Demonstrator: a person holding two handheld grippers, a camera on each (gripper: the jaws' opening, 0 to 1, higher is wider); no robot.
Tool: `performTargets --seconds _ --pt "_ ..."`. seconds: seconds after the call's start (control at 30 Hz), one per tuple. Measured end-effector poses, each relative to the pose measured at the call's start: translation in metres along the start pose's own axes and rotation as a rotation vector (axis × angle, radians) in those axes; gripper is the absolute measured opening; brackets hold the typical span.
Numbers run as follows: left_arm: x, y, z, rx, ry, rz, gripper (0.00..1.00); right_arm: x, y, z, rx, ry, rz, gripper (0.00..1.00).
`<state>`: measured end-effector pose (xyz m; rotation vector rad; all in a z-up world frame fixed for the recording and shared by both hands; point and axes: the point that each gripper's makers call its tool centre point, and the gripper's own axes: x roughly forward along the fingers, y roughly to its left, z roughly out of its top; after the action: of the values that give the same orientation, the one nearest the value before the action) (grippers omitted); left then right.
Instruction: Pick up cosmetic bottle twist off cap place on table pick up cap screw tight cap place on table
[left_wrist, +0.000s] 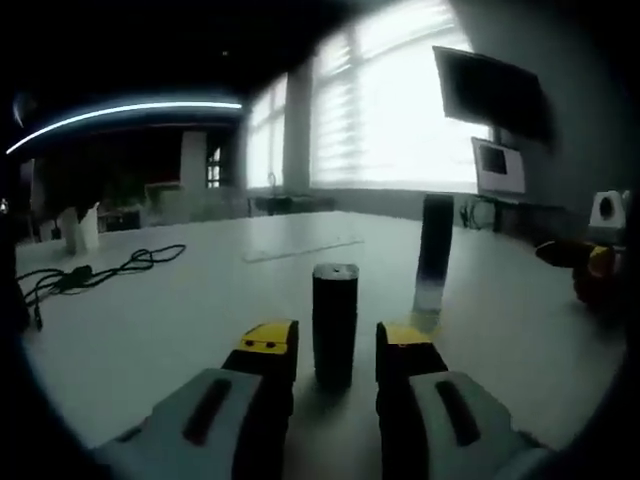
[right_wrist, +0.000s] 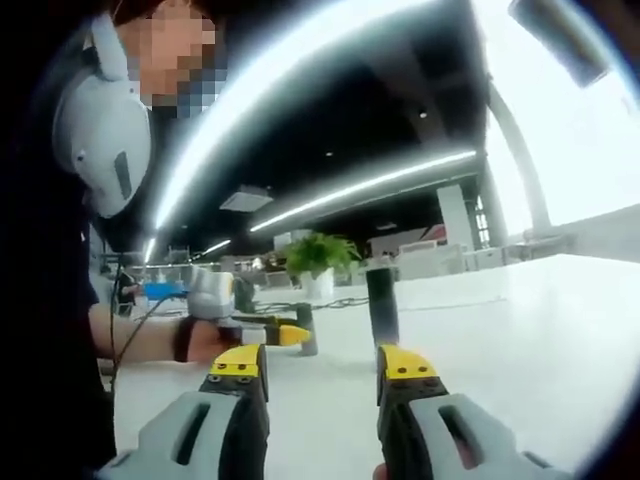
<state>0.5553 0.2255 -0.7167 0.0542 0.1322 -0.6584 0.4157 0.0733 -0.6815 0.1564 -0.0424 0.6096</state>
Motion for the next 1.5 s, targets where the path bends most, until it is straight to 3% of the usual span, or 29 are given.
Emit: performTargets --seconds 0.87,1.5 --pt "0.0053 0.001 -0.0075 0.02 0.041 0.016 0.09 -0.0017 -0.0027 0.0003 -0.003 -0.008 -0.001 0.36" --pt "0.0042 0.0 -0.0079 -0.008 0.034 0.018 0.08 -0.0072 -0.0073 -0.0024 -0.018 -0.009 -0.01 0.33"
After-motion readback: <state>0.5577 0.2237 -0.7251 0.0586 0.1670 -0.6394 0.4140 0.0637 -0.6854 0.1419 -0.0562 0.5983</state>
